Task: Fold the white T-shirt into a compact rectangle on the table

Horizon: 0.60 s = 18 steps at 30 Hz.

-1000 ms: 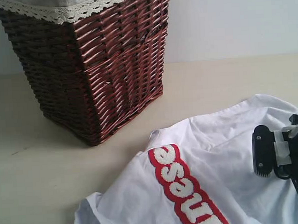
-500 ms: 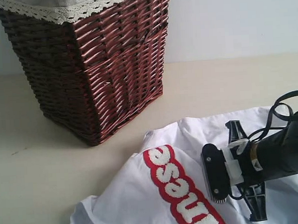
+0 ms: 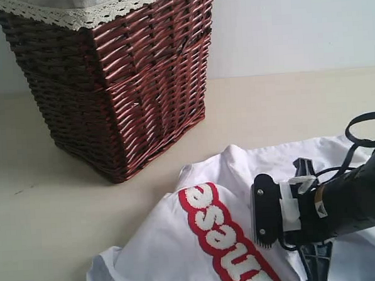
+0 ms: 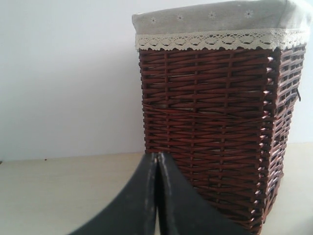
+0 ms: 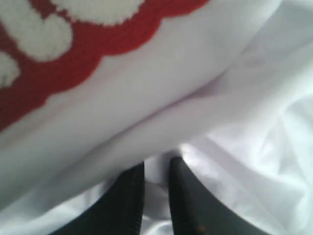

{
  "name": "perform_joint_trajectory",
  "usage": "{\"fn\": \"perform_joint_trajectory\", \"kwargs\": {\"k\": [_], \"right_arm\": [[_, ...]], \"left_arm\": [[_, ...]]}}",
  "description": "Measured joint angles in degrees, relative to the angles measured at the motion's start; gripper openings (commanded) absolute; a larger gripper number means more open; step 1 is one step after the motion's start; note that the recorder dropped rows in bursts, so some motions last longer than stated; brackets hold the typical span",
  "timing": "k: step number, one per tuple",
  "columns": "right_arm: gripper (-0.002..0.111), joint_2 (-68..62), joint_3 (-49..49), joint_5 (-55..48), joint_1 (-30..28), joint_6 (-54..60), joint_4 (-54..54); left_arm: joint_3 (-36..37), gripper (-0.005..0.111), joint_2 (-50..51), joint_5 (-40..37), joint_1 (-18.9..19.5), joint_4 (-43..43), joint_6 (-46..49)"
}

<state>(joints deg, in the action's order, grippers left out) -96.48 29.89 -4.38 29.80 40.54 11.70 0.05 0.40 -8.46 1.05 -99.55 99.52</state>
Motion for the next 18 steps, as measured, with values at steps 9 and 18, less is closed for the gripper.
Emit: {"fn": "perform_joint_trajectory", "kwargs": {"k": [9, 18], "right_arm": [[0.024, 4.4, -0.3, -20.7, 0.0, -12.6, 4.5], [0.028, 6.4, -0.5, -28.9, -2.6, -45.0, 31.9]], "left_arm": [[0.0, 0.0, 0.0, 0.0, 0.0, 0.0, 0.0], [0.0, 0.0, 0.0, 0.0, 0.0, 0.0, 0.0]]}}
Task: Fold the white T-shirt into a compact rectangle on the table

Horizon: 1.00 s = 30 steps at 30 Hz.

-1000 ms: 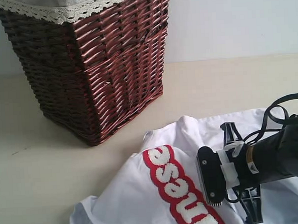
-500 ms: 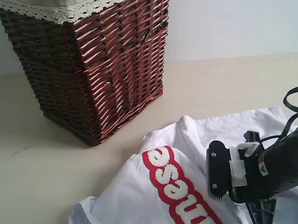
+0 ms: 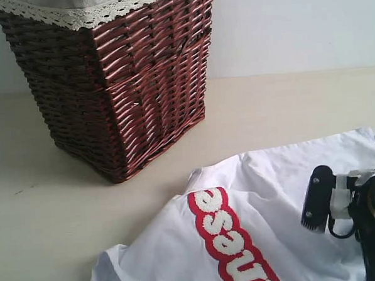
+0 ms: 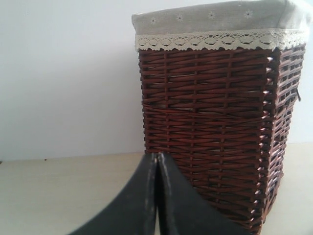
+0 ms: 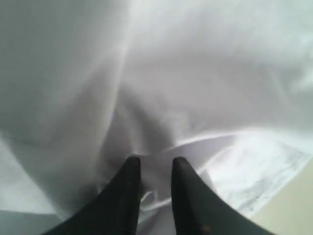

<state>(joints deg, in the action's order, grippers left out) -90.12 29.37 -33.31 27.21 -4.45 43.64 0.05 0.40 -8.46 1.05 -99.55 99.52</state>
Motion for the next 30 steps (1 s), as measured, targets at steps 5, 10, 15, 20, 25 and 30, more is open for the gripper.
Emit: {"fn": "perform_joint_trajectory", "kwargs": {"k": [5, 10, 15, 20, 25, 30], "right_arm": [[0.047, 8.6, -0.1, 4.2, -0.1, -2.4, 2.3], [0.047, 14.9, -0.1, 6.6, -0.2, -1.8, 3.7], [0.014, 13.2, -0.1, 10.6, -4.6, -11.2, 11.6], [0.0, 5.5, 1.2, 14.6, -12.7, -27.7, 25.5], [0.0, -0.4, 5.7, 21.6, -18.8, -34.0, 31.4], [0.0, -6.3, 9.3, 23.5, -19.7, -34.7, 32.3]], "left_arm": [[0.0, 0.0, 0.0, 0.0, 0.0, 0.0, 0.0], [0.0, 0.0, 0.0, 0.0, 0.0, 0.0, 0.0], [0.0, 0.0, 0.0, 0.0, 0.0, 0.0, 0.0], [0.0, 0.0, 0.0, 0.0, 0.0, 0.0, 0.0], [0.0, 0.0, 0.0, 0.0, 0.0, 0.0, 0.0], [0.0, 0.0, 0.0, 0.0, 0.0, 0.0, 0.0]]}}
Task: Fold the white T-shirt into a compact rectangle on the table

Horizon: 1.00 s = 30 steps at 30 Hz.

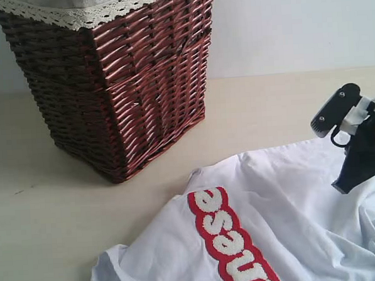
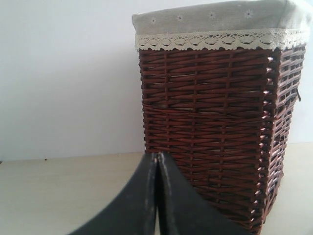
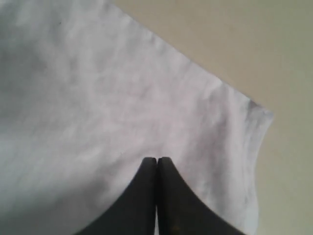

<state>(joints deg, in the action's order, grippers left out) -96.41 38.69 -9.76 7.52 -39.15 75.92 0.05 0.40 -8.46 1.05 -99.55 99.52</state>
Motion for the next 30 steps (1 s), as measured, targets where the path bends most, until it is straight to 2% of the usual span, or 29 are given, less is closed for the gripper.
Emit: {"fn": "perform_joint_trajectory", "kwargs": {"k": [10, 21, 30], "right_arm": [[0.0, -10.8, 4.2, -0.6, 0.0, -0.2, 0.9], [0.0, -21.7, 18.6, -8.7, 0.0, -0.1, 4.4], [0.0, -19.5, 20.6, -7.0, -0.1, -4.5, 2.9]], "left_arm": [[0.0, 0.0, 0.0, 0.0, 0.0, 0.0, 0.0], [0.0, 0.0, 0.0, 0.0, 0.0, 0.0, 0.0], [0.0, 0.0, 0.0, 0.0, 0.0, 0.0, 0.0]]}}
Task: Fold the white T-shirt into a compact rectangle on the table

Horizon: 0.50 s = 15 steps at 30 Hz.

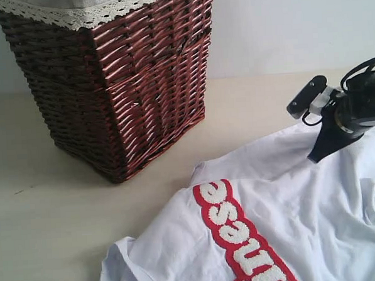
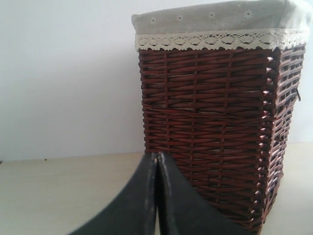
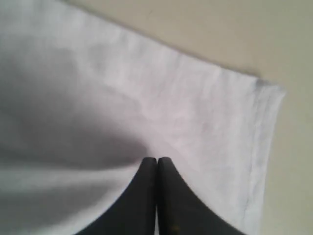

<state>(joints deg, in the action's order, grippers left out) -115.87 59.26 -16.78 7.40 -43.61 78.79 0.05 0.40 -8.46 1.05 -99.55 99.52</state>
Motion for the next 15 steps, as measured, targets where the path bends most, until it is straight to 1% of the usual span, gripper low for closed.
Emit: {"fn": "perform_joint_trajectory", "kwargs": {"k": [5, 7, 9, 12, 15], "right_arm": [[0.0, 9.8, -1.9, 2.1, 0.0, -0.9, -1.6], [0.0, 14.7, -4.1, 3.2, 0.0, 1.7, -1.9], [0.0, 19.4, -7.5, 3.9, 0.0, 6.1, -2.3], [0.0, 26.7, -14.4, 4.4, 0.0, 16.6, -5.6], [0.0, 33.6, -22.8, 4.5, 0.0, 29.0, -13.8]], "left_arm": [[0.0, 0.0, 0.0, 0.0, 0.0, 0.0, 0.0], [0.0, 0.0, 0.0, 0.0, 0.0, 0.0, 0.0], [0.0, 0.0, 0.0, 0.0, 0.0, 0.0, 0.0], [0.0, 0.0, 0.0, 0.0, 0.0, 0.0, 0.0], [0.0, 0.0, 0.0, 0.0, 0.0, 0.0, 0.0]]}}
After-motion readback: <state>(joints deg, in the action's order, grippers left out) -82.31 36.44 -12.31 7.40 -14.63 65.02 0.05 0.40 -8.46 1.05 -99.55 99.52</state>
